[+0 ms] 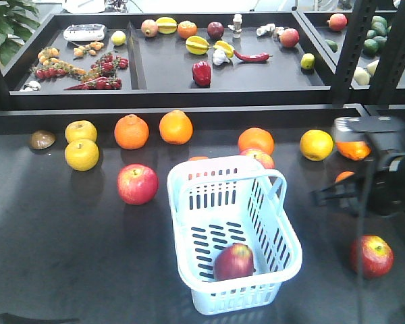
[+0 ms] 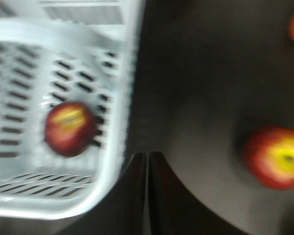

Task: Pick three apples into basket with both arms
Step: 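Carry the apple over the basket and release it inside, then move the right gripper back and grasp a second red apple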

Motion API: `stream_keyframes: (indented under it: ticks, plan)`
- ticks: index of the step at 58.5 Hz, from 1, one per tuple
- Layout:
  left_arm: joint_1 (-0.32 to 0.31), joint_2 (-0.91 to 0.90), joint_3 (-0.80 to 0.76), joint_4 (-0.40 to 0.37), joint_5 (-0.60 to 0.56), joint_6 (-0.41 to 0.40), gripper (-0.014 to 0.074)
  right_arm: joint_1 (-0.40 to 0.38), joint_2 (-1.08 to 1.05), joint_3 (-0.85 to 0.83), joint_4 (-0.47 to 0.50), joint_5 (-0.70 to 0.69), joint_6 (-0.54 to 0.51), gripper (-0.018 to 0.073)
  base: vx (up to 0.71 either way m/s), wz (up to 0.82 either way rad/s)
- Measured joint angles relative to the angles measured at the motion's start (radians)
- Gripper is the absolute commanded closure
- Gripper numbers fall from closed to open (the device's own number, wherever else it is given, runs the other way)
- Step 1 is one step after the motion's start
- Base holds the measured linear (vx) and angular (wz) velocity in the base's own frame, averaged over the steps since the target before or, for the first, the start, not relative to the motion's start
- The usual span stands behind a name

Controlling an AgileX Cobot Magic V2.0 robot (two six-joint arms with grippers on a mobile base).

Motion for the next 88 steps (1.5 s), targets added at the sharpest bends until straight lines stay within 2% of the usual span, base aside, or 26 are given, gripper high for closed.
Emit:
stream_keyframes:
  ticks: [5, 11, 16, 20, 28, 34, 49, 68, 88]
  plan:
    - [0.0, 0.0, 0.0, 0.0, 0.0, 0.0, 0.0602, -0.079, 0.01, -0.001, -0.027, -0.001, 0.028, 0.0538, 0.0, 0.0]
    - [0.0, 0.0, 0.0, 0.0, 0.0, 0.0, 0.0602, -0.185, 0.053, -0.023, -0.021, 0.009, 0.017, 0.046, 0.0, 0.0]
    - [0.0, 0.0, 0.0, 0.0, 0.0, 0.0, 0.0602, -0.271, 0.117, -0.071, 0.005, 0.058, -0.039, 0.0317, 0.0, 0.0]
    - [0.0, 0.0, 0.0, 0.0, 0.0, 0.0, 0.0602, -0.312, 0.173, -0.126, 0.024, 0.111, -0.085, 0.0185, 0.0, 0.0]
    - [0.0, 0.0, 0.0, 0.0, -0.001, 0.0, 0.0602, -0.333, 0.281, -0.221, 0.036, 0.158, -0.125, -0.0074, 0.0, 0.0]
    - [0.0, 0.0, 0.0, 0.0, -0.002, 0.0, 0.0602, -0.333, 0.349, -0.276, 0.031, 0.166, -0.132, -0.017, 0.0, 0.0]
    - [0.0, 0.0, 0.0, 0.0, -0.002, 0.0, 0.0602, -0.334, 0.522, -0.374, -0.033, 0.166, -0.096, -0.0131, 0.0, 0.0]
    - [0.0, 0.0, 0.0, 0.0, -0.02, 0.0, 0.0602, -0.334, 0.674, -0.39, -0.041, 0.153, -0.092, -0.0046, 0.0, 0.0]
    - [0.0, 0.0, 0.0, 0.0, -0.026, 0.0, 0.0602, -0.334, 0.781, -0.39, -0.039, 0.184, -0.092, -0.0008, 0.0, 0.0]
